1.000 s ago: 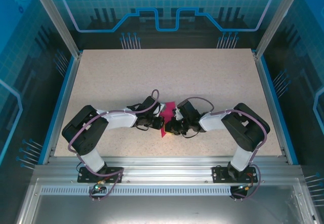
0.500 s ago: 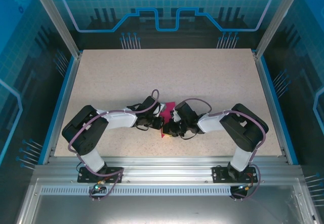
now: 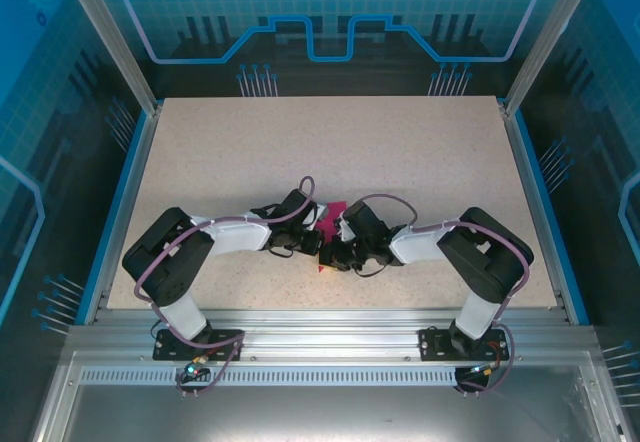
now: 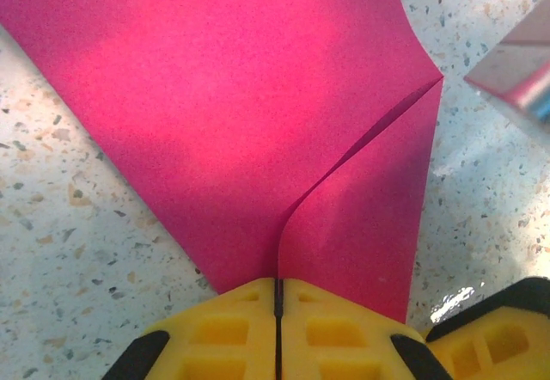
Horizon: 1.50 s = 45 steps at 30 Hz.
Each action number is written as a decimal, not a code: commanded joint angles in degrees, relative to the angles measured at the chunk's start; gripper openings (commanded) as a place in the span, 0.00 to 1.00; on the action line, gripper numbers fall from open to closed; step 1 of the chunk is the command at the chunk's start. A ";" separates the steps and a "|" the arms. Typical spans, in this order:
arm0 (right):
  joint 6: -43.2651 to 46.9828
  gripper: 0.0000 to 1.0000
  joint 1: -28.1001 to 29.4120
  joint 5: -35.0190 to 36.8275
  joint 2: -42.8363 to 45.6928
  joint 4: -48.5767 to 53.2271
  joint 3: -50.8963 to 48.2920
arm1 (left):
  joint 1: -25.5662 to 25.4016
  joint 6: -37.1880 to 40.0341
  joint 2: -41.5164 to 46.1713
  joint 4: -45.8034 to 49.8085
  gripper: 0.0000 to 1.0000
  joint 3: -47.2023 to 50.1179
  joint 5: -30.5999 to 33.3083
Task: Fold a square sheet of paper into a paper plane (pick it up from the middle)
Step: Third fold the triangle at the center of the table.
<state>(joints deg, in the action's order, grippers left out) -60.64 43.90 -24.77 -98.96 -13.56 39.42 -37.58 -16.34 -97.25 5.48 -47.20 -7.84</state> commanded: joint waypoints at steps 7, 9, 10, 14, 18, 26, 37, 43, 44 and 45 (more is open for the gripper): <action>-0.58 0.13 1.55 0.67 -4.15 0.47 1.00 | 0.65 1.05 -0.56 1.73 0.08 -1.40 -1.48; -0.70 0.13 1.61 0.43 -4.32 0.27 0.92 | 0.59 1.05 -0.44 1.73 0.08 -1.36 -1.48; -0.71 0.13 1.71 0.42 -3.94 0.33 0.84 | 0.60 1.05 -0.36 1.67 0.08 -1.32 -1.48; -0.24 0.13 1.87 0.56 -1.28 1.90 1.14 | 0.67 1.05 -0.23 1.76 0.08 -1.31 -1.41; -0.21 0.14 2.59 0.11 -0.01 2.22 1.59 | 0.59 1.12 -0.27 1.97 0.08 -1.64 -1.39; -0.50 0.13 3.07 1.07 -4.16 3.25 2.24 | 0.63 1.05 -0.21 2.26 0.09 -1.58 -1.38; 1.91 0.15 -0.55 2.98 3.79 7.49 0.36 | 0.62 0.13 2.21 3.86 0.18 -2.86 -0.97; 4.91 0.22 -7.50 2.87 11.67 10.17 -3.28 | 0.68 -0.93 7.08 6.33 0.35 -5.04 -0.25; 5.49 0.23 -8.94 2.51 12.24 10.44 -3.78 | 0.73 -1.21 8.16 7.07 0.37 -5.26 0.47; 6.02 0.24 -10.30 2.09 12.53 10.76 -4.12 | 0.73 -1.46 9.24 7.80 0.38 -5.40 1.33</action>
<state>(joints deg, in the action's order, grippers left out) -57.34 36.49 -22.52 -87.66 -5.93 37.04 -37.43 -16.99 -91.88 10.28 -50.48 -7.66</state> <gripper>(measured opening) 0.233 0.375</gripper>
